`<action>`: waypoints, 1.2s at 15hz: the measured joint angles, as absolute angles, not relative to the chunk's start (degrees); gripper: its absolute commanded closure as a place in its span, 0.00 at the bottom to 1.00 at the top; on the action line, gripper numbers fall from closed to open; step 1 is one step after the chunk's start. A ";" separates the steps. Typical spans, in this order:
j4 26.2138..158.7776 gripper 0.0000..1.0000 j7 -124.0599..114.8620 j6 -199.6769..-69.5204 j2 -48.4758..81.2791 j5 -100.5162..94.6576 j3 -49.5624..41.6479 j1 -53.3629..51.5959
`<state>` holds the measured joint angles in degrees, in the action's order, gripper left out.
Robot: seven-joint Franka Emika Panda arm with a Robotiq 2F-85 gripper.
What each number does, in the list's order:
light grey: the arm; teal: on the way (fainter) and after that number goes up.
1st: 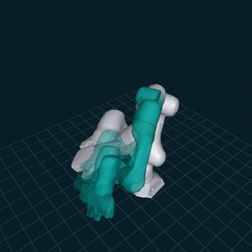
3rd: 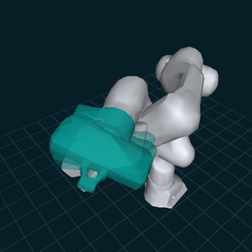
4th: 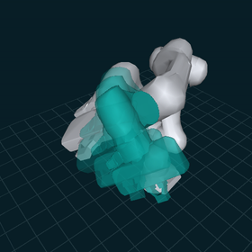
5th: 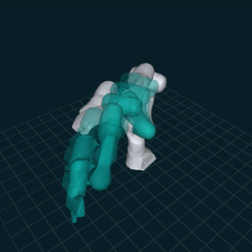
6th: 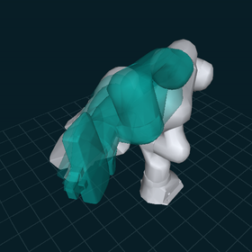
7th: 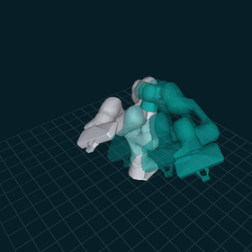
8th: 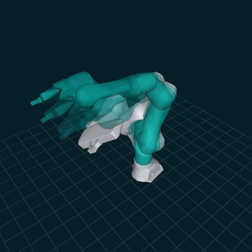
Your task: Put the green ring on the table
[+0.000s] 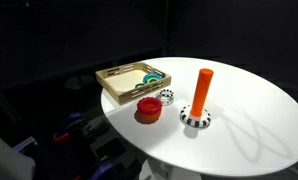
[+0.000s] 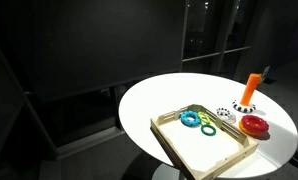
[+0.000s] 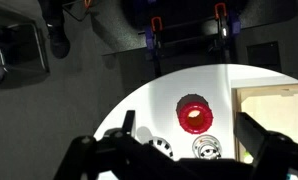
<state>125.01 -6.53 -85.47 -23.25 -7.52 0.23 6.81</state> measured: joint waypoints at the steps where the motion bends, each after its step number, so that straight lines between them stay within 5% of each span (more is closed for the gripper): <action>1: 125.01 0.00 -6.53 -85.47 -23.26 -7.52 0.23 6.81; 18: 121.45 0.00 -11.96 -95.82 -12.03 -2.98 2.75 0.36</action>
